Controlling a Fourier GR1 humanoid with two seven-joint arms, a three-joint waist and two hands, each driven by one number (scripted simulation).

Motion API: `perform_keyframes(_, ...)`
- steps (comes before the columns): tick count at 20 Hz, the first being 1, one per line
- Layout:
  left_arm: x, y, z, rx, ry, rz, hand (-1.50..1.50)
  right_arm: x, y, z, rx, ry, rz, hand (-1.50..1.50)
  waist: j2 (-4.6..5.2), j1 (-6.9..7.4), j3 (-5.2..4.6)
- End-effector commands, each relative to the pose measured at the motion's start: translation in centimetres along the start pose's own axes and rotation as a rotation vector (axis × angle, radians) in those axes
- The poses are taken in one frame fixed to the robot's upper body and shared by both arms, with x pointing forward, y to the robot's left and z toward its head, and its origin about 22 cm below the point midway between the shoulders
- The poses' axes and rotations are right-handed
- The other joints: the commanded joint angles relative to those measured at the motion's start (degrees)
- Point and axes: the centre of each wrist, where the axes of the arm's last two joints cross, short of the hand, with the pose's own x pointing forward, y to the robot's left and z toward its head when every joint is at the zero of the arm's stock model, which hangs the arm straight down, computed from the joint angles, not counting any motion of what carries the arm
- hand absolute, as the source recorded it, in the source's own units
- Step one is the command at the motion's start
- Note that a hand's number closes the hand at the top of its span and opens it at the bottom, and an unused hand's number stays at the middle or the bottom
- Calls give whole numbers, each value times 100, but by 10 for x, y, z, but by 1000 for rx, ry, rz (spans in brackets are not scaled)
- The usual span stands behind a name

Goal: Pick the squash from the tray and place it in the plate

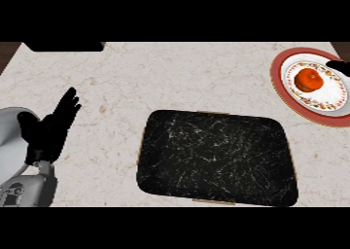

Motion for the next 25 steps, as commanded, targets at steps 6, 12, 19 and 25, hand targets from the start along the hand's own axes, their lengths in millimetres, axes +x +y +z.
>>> perform_keyframes(6, 7, -10, 9, -18, 5, 8, 0, -28, -45, 28, 8, -38, -28, -150, 8, 30, 0)
perform_keyframes(12, -3, 5, 4, -18, 2, 3, 0, -37, -97, 27, -45, -47, 0, -150, 24, 53, 2)
perform_keyframes(19, 6, 9, -20, -3, 7, -14, 0, -46, -117, 34, -14, -18, 44, -150, 30, 32, 1)
perform_keyframes(25, -11, 2, -6, -31, 2, -4, 0, -55, -122, 35, -45, 17, 88, -150, 29, 63, 1)
